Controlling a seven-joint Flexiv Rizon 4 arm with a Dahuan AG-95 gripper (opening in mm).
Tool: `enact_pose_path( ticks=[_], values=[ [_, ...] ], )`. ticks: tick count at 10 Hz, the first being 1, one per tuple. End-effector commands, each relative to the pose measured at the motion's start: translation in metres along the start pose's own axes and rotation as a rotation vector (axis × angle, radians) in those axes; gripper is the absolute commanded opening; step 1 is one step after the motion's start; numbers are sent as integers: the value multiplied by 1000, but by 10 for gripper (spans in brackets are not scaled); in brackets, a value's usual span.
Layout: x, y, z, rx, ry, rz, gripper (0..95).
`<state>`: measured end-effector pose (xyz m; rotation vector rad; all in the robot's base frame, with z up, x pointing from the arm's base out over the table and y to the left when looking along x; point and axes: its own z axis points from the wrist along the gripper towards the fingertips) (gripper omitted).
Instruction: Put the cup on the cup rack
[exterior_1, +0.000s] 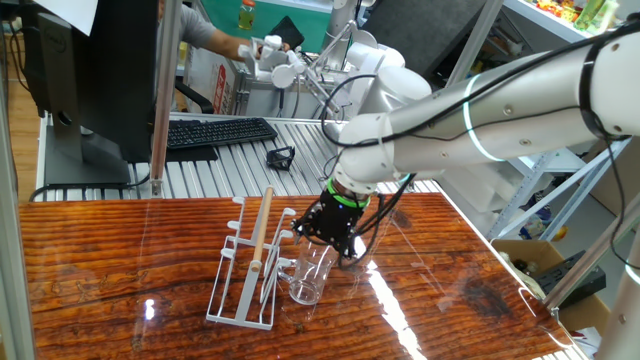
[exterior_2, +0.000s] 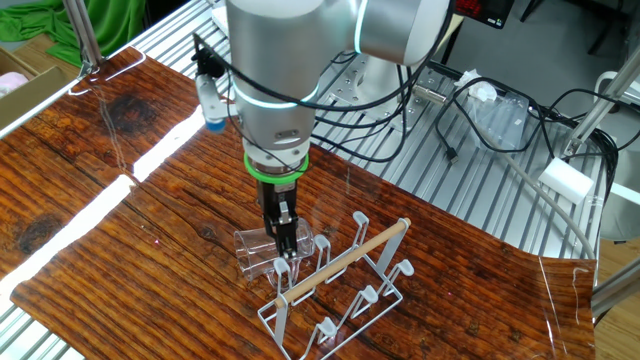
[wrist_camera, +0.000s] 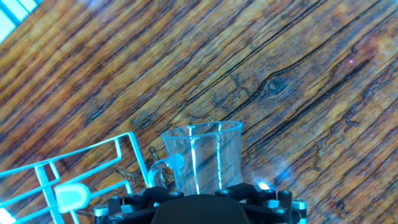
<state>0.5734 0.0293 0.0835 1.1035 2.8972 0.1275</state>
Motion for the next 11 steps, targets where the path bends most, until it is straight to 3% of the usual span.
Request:
enact_pose_path(
  ticks=[1, 4, 9, 11],
  values=[
    [0, -1, 0, -8, -11, 2, 950],
    [0, -1, 0, -24, -48, -2, 950],
    [0, -1, 0, -32, -53, -4, 950],
    [0, -1, 0, -33, -68, -12, 950]
  ],
)
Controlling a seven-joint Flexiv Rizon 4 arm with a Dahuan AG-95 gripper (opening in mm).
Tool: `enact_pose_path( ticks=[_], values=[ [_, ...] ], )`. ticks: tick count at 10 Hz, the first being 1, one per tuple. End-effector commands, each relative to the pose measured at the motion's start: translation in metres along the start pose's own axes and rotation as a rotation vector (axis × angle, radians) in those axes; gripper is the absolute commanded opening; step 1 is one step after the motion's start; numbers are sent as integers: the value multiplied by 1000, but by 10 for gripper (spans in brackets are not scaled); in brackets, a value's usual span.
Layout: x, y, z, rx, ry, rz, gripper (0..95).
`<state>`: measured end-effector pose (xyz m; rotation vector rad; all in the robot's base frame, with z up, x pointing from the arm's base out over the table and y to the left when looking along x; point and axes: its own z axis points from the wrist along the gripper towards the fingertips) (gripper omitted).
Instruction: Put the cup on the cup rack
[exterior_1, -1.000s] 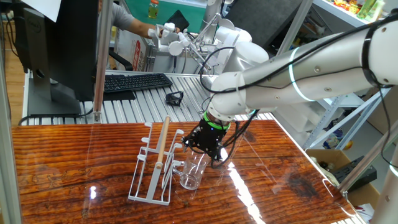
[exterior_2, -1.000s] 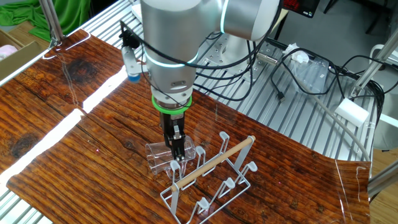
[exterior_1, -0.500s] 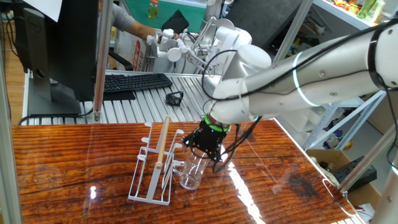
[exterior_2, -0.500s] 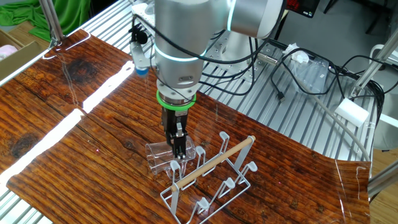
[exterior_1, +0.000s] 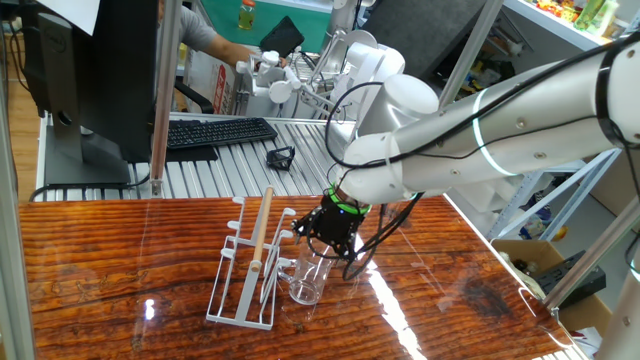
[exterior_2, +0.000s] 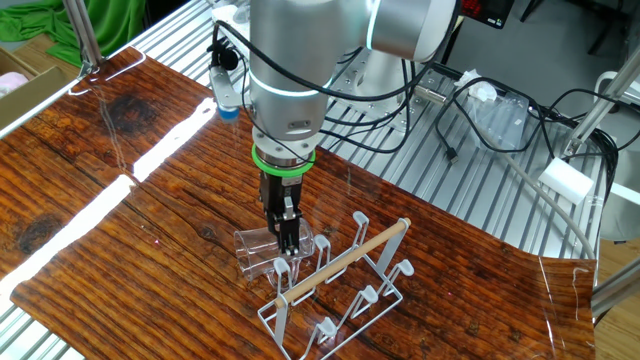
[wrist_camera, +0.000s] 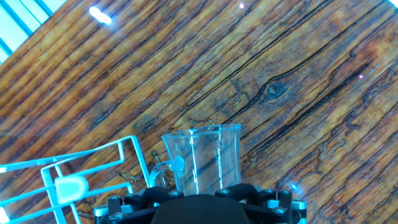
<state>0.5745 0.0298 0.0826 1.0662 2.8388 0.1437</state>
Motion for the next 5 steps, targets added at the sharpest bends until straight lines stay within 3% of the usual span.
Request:
enact_pose_path(
  ticks=[1, 5],
  values=[
    [1, -2, -2, 3, -21, -4, 950],
    [1, -2, -2, -3, -29, 1, 950]
  ],
)
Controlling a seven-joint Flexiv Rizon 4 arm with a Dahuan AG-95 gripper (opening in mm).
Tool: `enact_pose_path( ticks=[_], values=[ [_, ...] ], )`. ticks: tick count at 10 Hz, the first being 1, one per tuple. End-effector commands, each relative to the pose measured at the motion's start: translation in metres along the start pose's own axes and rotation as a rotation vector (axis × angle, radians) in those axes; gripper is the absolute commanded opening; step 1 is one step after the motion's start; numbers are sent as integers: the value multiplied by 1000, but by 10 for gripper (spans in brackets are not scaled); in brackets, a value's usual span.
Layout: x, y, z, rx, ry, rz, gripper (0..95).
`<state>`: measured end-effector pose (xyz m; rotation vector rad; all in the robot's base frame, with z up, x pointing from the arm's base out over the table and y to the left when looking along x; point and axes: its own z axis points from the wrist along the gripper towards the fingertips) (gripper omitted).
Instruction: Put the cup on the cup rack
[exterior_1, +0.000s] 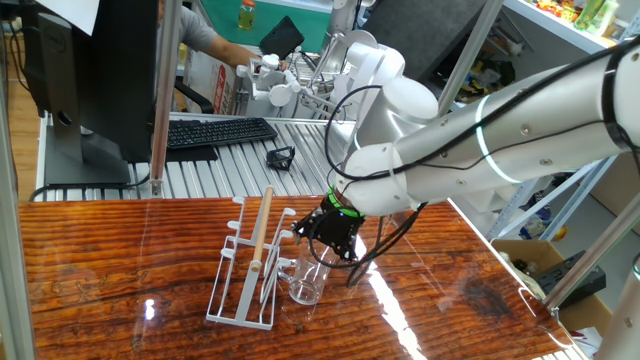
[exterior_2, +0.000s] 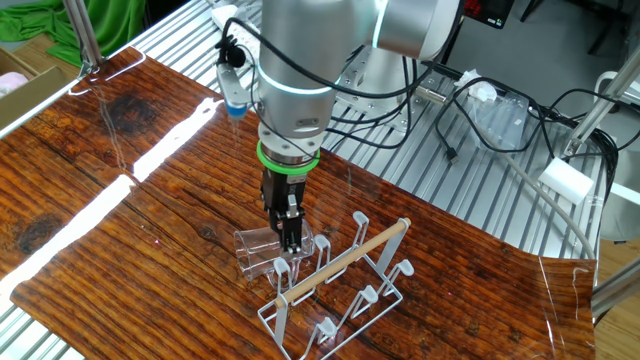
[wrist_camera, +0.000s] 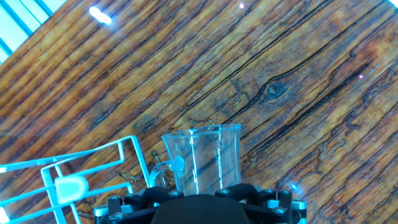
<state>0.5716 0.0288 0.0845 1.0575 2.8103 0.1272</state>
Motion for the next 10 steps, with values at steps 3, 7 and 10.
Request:
enact_pose_path(
  ticks=[3, 7, 10],
  values=[
    [0, 1, 1, -1, -5, 1, 950],
    [0, 1, 1, -5, -3, 2, 950],
    [0, 1, 1, -6, -2, 1, 950]
  ],
)
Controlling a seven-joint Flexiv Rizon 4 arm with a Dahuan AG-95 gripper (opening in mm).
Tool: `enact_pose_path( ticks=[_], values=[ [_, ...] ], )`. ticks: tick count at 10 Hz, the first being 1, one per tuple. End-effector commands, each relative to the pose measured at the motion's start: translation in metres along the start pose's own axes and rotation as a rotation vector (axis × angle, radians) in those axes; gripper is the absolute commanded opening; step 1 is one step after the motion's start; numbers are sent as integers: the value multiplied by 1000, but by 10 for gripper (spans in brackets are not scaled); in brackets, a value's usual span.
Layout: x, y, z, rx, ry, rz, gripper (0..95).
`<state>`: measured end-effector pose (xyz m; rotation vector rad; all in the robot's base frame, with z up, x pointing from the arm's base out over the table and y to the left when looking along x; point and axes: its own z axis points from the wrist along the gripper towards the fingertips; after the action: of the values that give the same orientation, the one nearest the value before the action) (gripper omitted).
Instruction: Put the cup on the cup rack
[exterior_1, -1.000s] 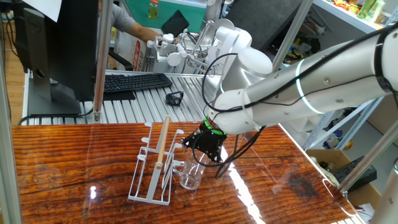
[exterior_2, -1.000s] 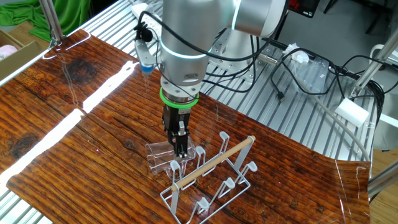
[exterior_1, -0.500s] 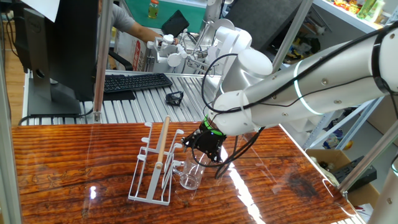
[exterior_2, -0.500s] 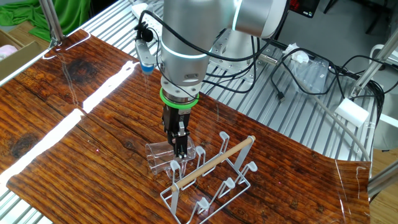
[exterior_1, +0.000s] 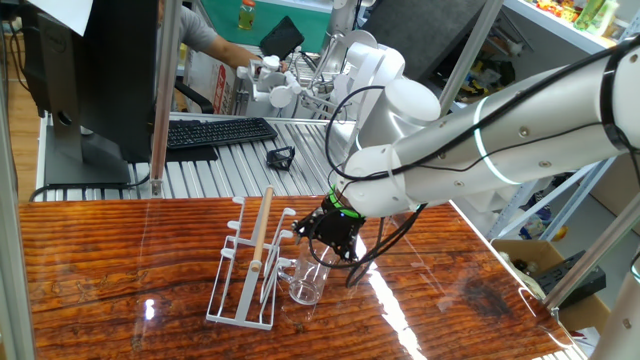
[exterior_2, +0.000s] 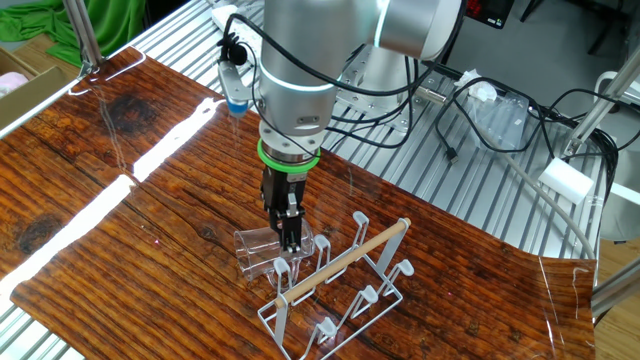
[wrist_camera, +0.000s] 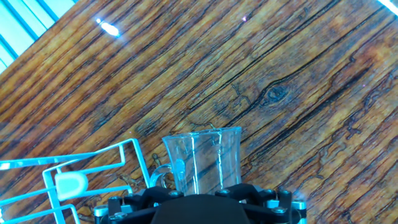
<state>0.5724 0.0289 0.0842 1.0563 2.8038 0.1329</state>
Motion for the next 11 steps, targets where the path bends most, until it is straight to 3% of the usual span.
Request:
enact_pose_path(
  ticks=[1, 2, 4, 8, 9, 11],
  values=[
    [1, -1, -1, -3, 5, -3, 950],
    [1, 0, -2, -9, 9, -1, 950],
    [1, 0, -2, -16, 9, -21, 570],
    [1, 0, -2, -16, 11, -18, 570],
    [1, 0, -3, -16, 10, -15, 760],
    [2, 1, -9, -13, 9, -5, 760]
  ],
)
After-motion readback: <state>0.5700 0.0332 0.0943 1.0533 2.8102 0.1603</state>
